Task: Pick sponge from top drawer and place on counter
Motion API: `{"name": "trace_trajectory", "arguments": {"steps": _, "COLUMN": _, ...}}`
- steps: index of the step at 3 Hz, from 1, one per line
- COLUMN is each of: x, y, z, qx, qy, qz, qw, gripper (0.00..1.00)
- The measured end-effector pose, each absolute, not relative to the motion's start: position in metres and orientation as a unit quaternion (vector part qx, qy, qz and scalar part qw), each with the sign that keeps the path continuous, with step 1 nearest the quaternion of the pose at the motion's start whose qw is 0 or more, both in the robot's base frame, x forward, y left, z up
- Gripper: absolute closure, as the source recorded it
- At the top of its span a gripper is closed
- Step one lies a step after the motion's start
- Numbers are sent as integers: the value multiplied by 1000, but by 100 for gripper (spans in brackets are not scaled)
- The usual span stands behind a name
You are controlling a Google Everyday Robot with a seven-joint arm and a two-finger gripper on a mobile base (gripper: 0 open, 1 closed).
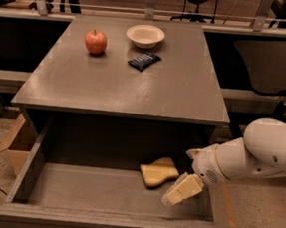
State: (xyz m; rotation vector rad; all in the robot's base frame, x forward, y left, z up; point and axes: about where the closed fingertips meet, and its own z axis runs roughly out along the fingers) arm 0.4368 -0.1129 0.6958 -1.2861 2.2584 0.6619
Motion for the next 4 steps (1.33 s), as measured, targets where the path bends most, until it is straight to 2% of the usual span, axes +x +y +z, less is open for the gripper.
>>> {"name": "trace_trajectory", "arguments": {"steps": 4, "x": 477, "y": -70, "z": 643, "qx": -487, "qy": 814, "qz": 213, "qw": 235, "gripper": 0}}
